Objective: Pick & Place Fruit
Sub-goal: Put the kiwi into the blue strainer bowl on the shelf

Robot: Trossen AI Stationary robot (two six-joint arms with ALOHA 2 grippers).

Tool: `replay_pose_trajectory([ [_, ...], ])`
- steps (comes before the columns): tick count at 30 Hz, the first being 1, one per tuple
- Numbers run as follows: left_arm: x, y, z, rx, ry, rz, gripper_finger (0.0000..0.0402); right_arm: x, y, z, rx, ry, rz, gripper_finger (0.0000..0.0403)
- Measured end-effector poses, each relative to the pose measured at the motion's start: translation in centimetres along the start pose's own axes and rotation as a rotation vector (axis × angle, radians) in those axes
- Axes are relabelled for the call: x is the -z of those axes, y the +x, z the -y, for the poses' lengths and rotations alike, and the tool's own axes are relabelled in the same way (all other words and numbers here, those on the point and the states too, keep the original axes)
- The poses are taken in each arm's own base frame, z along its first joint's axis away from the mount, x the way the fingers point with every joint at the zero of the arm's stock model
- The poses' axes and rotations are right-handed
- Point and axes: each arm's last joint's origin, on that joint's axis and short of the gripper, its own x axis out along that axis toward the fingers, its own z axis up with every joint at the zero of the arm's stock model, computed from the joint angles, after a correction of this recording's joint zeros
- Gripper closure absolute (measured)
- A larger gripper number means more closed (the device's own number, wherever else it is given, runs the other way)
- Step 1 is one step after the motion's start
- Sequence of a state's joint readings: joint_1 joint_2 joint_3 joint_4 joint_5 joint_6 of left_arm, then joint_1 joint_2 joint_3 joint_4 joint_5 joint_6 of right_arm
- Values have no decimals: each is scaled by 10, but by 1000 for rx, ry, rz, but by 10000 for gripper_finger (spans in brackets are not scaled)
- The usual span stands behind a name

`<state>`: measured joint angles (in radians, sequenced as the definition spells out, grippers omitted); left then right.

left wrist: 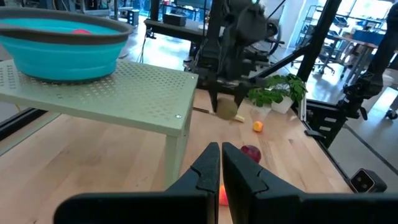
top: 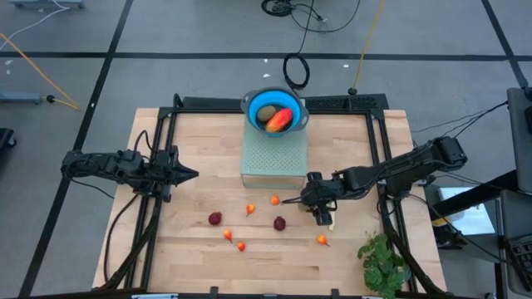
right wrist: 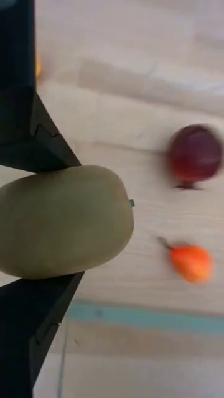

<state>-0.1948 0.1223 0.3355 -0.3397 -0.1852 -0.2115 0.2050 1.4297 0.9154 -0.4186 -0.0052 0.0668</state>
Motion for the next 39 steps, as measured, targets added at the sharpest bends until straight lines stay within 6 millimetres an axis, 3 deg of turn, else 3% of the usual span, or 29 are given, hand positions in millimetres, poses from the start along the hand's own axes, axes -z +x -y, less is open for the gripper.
replay_pose_trajectory([
  [9, 0, 0, 0, 0, 7, 1, 385, -47, -44, -3, -10, -4, 148, 173],
  [15, 0, 0, 0, 0, 10, 0, 385, -64, -61, -5, -13, -5, 205, 179],
  [34, 0, 0, 0, 0, 0, 0, 385, -77, -68, -5, -13, 0, 326, 177],
  [39, 0, 0, 0, 0, -7, 0, 385, -84, -71, -3, 19, 124, 410, 179],
])
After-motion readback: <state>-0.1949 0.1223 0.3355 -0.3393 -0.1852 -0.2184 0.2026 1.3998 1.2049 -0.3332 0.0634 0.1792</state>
